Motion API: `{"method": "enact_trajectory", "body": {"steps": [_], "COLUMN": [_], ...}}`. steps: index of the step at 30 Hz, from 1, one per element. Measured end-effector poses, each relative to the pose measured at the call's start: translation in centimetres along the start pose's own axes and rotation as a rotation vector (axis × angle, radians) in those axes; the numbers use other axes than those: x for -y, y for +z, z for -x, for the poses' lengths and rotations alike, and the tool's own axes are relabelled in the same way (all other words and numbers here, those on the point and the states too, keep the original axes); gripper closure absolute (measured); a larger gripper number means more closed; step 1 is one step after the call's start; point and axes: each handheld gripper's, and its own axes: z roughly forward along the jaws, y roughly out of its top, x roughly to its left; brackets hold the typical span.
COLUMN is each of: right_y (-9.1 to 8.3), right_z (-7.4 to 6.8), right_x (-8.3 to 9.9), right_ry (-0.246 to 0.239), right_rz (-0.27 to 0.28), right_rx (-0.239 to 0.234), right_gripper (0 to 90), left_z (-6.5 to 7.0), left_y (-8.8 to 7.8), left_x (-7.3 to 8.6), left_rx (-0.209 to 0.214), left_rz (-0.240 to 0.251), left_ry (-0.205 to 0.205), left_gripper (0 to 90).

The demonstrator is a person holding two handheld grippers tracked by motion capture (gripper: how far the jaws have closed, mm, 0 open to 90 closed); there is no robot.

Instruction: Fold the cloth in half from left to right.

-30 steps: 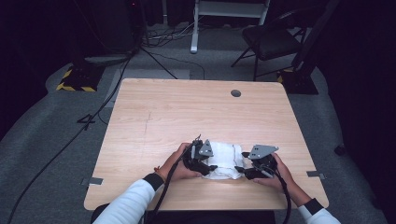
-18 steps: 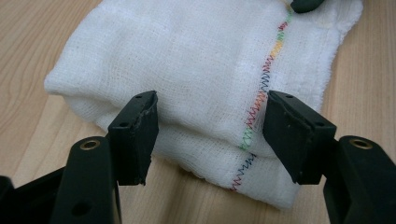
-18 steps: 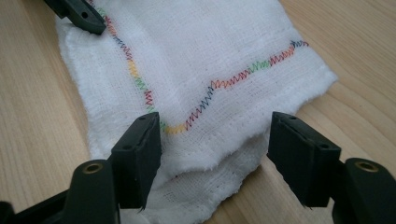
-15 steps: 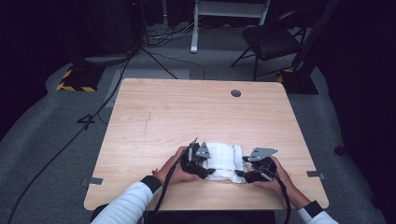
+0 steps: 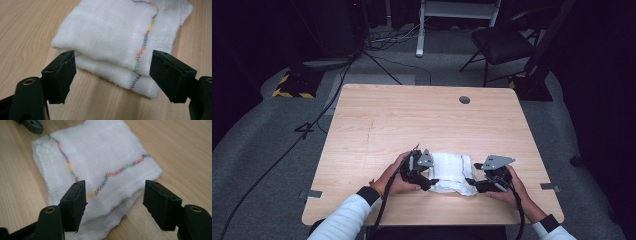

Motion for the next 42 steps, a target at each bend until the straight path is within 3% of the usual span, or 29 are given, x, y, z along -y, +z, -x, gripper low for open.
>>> {"method": "enact_trajectory", "body": {"steps": [5,13,17,21,28,42], "right_y": [-0.3,1.9,3.1,3.6,4.2,5.9], "right_z": [-0.1,-1.4,-1.7,-1.4,-0.9,1.6], "right_x": [-0.3,-0.9,-0.8,-0.8,-1.3,-2.8], "right_ry": [0.001,-0.022,-0.024,0.003,0.004,0.018], "right_rz": [0.021,-0.015,-0.04,-0.031,-0.038,-0.047], "right_rx": [-0.001,-0.054,-0.054,-0.052,-0.042,-0.024], "right_gripper": [34.1,30.9,28.6,27.7,28.5,29.1], "left_z": [-0.2,-0.1,-0.5,-0.7,-0.9,-1.4], "left_y": [-1.0,-2.7,-3.8,-4.6,-5.2,-6.2], "left_x": [0.6,2.9,4.5,5.7,7.3,9.0], "left_rx": [-0.014,-0.044,-0.076,-0.105,-0.126,-0.145], "left_rz": [-0.005,-0.026,-0.034,-0.041,-0.06,-0.067], "left_ry": [-0.013,-0.022,-0.039,-0.053,-0.063,-0.102], "left_gripper": [21.8,21.5,20.9,20.5,20.1,19.9]}}
